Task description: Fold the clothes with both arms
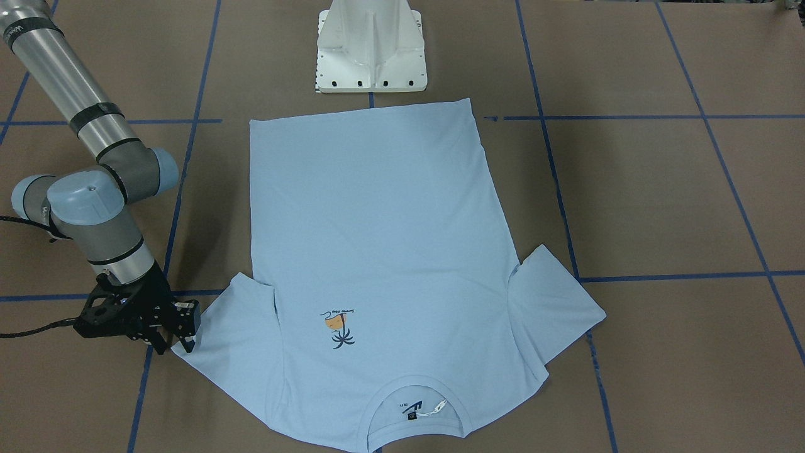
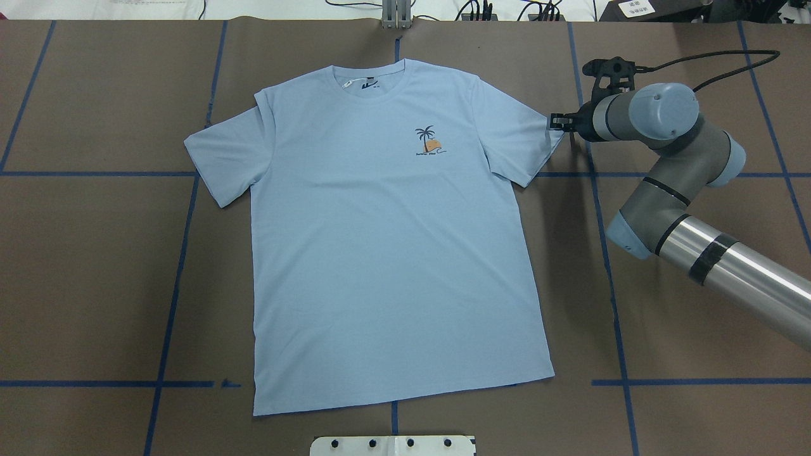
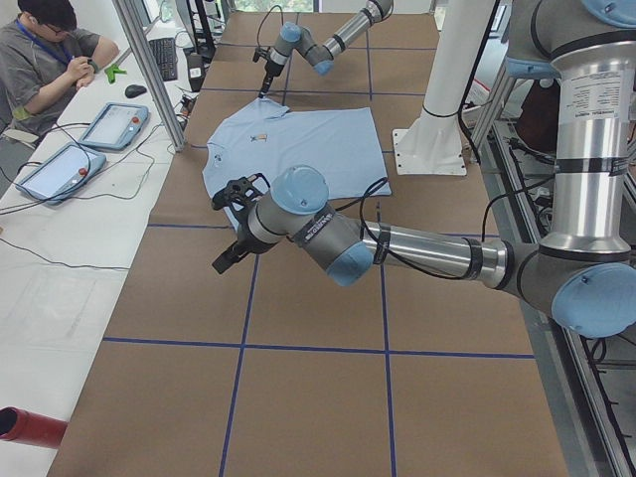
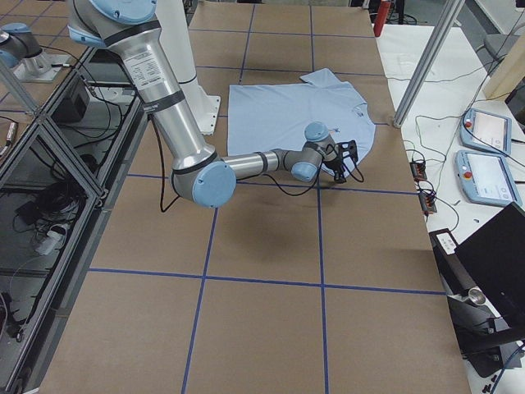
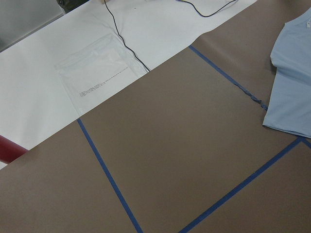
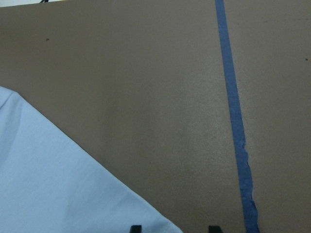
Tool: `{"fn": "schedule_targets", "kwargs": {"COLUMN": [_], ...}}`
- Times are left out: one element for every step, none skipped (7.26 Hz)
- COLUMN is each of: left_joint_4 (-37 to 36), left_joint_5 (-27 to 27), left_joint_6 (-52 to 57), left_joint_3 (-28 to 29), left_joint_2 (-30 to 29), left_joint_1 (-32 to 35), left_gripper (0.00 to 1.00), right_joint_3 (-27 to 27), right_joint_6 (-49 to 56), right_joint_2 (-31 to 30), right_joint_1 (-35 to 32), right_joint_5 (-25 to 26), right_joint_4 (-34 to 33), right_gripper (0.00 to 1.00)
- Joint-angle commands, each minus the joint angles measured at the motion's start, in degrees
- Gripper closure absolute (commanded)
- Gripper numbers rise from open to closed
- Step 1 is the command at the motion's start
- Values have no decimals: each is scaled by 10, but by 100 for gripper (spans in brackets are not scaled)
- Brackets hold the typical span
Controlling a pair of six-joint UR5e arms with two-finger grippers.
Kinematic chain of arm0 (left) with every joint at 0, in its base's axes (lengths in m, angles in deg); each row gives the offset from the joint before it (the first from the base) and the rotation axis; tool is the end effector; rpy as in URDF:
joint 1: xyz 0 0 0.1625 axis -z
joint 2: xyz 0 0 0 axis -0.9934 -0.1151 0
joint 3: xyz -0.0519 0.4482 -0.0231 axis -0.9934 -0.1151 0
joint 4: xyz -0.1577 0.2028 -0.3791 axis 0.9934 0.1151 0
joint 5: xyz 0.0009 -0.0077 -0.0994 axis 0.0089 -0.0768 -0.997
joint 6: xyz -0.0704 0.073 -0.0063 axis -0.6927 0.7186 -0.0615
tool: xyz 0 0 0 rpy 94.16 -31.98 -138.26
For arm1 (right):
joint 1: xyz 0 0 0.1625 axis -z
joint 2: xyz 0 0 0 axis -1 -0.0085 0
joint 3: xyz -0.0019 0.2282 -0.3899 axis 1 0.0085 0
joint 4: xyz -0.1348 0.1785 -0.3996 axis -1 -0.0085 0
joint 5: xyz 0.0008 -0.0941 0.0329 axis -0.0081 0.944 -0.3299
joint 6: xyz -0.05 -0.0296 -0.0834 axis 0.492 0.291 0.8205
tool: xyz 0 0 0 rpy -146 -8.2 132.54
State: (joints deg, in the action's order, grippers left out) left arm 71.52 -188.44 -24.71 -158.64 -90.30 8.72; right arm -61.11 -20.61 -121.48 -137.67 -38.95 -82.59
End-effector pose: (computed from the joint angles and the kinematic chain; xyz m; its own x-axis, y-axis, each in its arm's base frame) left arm -0.0801 -0.5297 0.5226 0.7167 0.5436 -0.4369 -0.0327 0.6520 0.7576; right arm -0.4389 -0.6651 0.4920 0.6372 -0.0077 0.7707 -0.3839 0.8639 0.3260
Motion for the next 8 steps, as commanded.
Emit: {"fn": "schedule_targets", "kwargs": {"left_joint_4": [0,0,0,0,0,0,0,0], "left_joint_5": [0,0,0,0,0,0,0,0], "left_joint_6": [0,0,-1,-1,-1,-1,-1,-1], "left_joint_3": [0,-1,-1,-2,-3,-2,-1,-1], "left_joint_2": [0,0,0,0,1,1,1,1], "left_joint_1": [0,0,0,0,0,0,0,0], "left_gripper": [0,0,0,0,0,0,0,0], "right_joint_3": [1,1,0,-4,-25,-79,-128,-135], "right_joint_6": [0,1,3,-3,-3,-4,-23,-65], "right_joint_2": [0,0,0,13,23,36,56,94], "right_joint_1": [1,2,2,2,2,2,18,48], "right_joint_5": [1,2,3,2,4,17,39,78], "right_joint_4": [0,0,-1,-10,-49,-131,-223,-279], "right_gripper": [84,100,100,100,100,100,100,100]}}
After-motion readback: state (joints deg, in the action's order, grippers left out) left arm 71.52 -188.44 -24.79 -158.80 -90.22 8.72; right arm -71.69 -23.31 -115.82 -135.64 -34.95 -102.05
